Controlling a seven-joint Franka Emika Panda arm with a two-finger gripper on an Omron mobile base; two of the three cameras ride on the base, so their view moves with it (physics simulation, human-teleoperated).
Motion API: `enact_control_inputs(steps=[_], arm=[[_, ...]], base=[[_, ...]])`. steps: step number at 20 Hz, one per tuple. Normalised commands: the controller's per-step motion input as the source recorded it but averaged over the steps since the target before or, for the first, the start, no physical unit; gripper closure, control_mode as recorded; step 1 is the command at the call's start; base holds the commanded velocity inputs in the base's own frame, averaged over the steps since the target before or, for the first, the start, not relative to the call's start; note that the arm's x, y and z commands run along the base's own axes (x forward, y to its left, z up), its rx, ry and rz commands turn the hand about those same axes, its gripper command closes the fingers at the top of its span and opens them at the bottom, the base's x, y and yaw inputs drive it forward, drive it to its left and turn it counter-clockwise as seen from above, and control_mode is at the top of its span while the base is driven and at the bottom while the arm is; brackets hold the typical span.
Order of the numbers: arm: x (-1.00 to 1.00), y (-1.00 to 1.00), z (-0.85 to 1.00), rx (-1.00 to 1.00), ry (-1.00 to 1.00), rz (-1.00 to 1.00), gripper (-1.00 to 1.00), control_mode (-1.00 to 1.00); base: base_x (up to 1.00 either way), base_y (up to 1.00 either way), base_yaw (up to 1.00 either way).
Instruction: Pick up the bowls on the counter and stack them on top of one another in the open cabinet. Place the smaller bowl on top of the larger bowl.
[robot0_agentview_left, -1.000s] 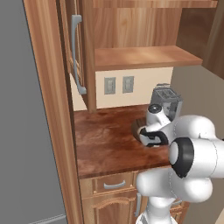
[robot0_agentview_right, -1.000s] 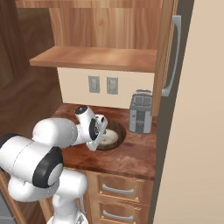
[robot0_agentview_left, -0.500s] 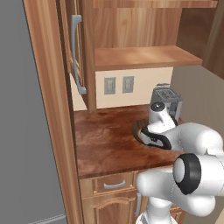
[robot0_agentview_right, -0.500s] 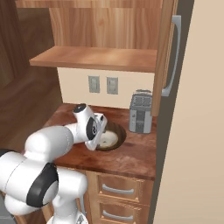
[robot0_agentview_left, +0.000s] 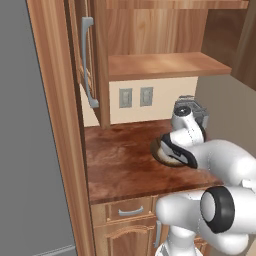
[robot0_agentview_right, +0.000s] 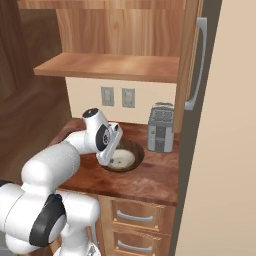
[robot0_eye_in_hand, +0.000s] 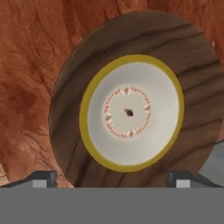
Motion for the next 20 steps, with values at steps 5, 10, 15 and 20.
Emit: enact_control_inputs(steps=[5,10,15,20], arm=[[-0.28,0.0,0.25,0.0,0.04,-0.09,-1.0,-1.0],[-0.26,0.01,0.28,0.02,0.01,-0.13,-1.0,-1.0],[-0.31,0.04,0.09,0.03,-0.01,-0.12,-1.0,-1.0],[-0.39,0.11,0.05,0.06,-0.04,-0.1,-1.0,-1.0]], base=[[0.0,0.0,0.0],[0.0,0.0,0.0],[0.0,0.0,0.0],[0.0,0.0,0.0]])
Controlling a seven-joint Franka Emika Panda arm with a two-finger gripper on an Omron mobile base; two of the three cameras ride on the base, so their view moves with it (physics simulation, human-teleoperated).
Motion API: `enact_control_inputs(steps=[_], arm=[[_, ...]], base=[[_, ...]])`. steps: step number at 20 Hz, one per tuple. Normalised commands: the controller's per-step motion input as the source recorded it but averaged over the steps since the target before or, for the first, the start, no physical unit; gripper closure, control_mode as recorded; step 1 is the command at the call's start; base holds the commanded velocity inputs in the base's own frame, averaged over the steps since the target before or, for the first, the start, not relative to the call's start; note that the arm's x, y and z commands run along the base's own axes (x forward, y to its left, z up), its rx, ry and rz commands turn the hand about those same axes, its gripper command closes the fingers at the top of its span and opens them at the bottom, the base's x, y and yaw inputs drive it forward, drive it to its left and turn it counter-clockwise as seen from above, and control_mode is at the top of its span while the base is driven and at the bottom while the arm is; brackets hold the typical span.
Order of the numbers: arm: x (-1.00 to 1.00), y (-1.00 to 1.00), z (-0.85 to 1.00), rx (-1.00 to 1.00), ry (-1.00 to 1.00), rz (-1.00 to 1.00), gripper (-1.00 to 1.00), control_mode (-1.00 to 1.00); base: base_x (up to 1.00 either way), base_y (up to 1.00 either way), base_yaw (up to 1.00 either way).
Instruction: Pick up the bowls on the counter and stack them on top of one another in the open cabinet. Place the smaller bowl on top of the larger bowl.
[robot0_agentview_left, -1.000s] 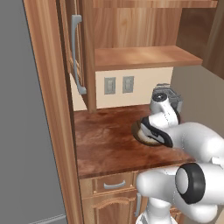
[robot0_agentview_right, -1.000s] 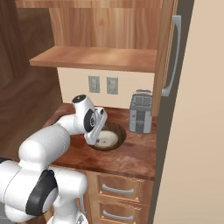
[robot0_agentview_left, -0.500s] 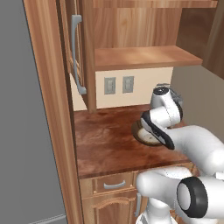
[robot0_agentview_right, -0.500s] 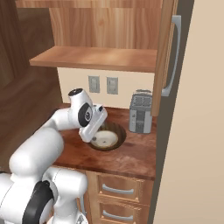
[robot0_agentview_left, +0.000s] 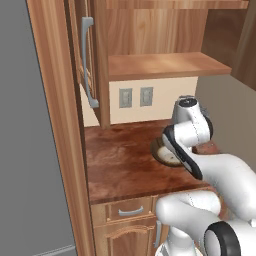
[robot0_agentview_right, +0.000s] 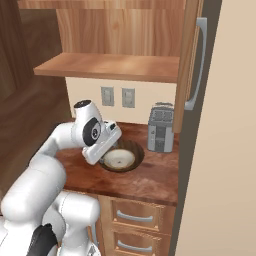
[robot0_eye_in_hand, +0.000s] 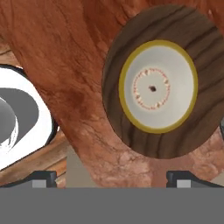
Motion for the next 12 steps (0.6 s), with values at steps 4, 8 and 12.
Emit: enact_control_inputs(steps=[4,8,12], arm=[[-0.3,0.19,0.07,0.07,-0.09,-0.09,-1.0,-1.0],[-0.25,0.2,0.01,0.06,-0.17,-0.09,-1.0,-1.0],[-0.18,0.2,0.0,0.04,-0.23,-0.07,-1.0,-1.0]], base=[[0.0,0.0,0.0],[0.0,0.0,0.0],[0.0,0.0,0.0]])
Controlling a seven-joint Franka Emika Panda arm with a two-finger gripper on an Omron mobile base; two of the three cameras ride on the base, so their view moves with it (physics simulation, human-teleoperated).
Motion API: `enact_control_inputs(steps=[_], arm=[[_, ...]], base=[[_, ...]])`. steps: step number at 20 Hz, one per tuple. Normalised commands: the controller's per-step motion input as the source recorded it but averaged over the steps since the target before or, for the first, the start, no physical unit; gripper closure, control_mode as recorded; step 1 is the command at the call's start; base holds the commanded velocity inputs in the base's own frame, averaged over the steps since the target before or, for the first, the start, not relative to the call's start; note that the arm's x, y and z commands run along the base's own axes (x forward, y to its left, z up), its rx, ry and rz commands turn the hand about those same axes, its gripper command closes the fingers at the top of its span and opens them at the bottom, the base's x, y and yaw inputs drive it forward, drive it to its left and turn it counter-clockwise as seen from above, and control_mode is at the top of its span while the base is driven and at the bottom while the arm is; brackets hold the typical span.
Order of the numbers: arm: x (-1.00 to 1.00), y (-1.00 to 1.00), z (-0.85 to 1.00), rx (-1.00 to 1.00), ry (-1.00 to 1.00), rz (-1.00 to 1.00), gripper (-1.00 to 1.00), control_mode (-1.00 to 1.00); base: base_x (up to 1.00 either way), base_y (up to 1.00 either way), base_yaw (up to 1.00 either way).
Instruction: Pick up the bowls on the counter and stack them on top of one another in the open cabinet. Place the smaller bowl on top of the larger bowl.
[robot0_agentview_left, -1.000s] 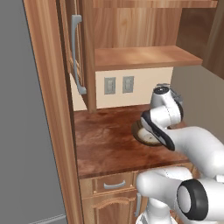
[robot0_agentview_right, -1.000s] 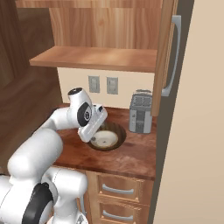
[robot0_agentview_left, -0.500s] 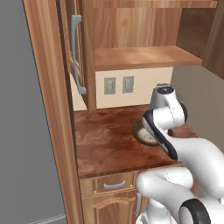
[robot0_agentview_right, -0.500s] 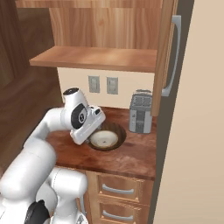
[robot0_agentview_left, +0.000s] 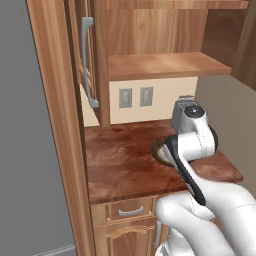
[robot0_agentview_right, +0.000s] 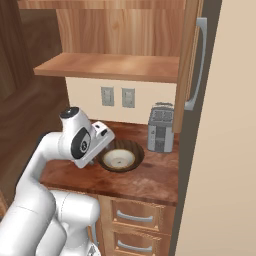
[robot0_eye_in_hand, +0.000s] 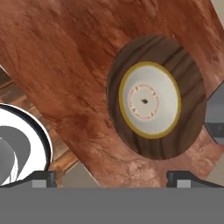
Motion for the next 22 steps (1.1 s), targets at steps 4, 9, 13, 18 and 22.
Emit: enact_control_inputs(steps=[4,9,13,18,22], arm=[[-0.25,0.18,0.07,0.02,-0.18,-0.09,-1.0,-1.0],[-0.27,0.2,0.15,0.01,-0.1,-0.12,-1.0,-1.0],[-0.11,0.27,0.11,0.0,-0.04,-0.12,-1.0,-1.0],[-0.01,0.31,0.07,0.0,-0.01,-0.11,-1.0,-1.0],[0.0,0.28,0.0,0.0,-0.01,-0.08,-1.0,-1.0]], base=[[0.0,0.0,0.0],[0.0,0.0,0.0],[0.0,0.0,0.0],[0.0,0.0,0.0],[0.0,0.0,0.0]])
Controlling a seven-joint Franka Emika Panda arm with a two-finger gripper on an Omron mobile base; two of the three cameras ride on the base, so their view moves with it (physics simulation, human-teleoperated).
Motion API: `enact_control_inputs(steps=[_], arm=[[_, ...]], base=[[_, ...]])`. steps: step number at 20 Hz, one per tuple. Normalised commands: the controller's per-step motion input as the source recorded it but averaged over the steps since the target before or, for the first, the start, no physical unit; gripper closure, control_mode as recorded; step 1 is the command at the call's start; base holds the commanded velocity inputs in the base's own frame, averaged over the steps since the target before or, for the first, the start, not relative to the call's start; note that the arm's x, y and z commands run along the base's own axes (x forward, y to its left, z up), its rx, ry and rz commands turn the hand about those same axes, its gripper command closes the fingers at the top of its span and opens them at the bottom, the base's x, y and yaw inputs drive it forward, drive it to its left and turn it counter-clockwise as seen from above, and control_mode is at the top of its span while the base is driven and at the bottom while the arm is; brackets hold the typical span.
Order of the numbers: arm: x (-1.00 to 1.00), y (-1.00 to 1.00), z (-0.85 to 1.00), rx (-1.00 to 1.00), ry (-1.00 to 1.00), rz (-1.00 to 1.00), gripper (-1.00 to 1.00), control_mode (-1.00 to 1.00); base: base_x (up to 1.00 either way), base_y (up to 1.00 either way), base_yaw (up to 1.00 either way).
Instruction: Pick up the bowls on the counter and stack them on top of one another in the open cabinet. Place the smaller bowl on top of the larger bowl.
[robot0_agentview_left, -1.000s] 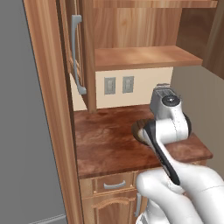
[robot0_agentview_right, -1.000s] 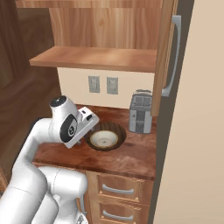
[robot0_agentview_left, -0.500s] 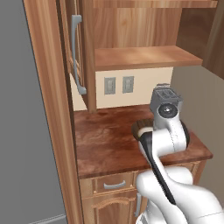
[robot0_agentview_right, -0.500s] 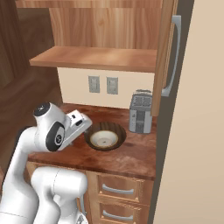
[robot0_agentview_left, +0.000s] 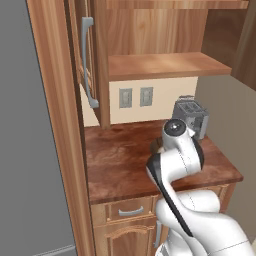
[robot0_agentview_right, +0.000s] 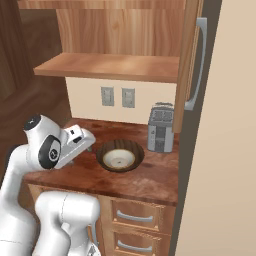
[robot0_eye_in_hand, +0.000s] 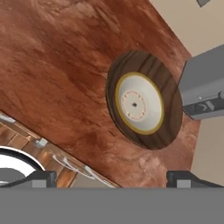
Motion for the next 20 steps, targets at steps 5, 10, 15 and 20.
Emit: enact_control_inputs(steps=[5,10,15,20], arm=[[0.0,0.19,0.0,0.0,-0.03,-0.07,-1.0,-1.0],[0.03,0.1,-0.01,0.0,-0.04,-0.03,-1.0,-1.0],[0.11,0.01,-0.13,0.0,-0.04,0.0,-1.0,-1.0],[0.21,0.0,-0.16,0.02,-0.03,0.0,-1.0,-1.0]], base=[[0.0,0.0,0.0],[0.0,0.0,0.0],[0.0,0.0,0.0],[0.0,0.0,0.0]])
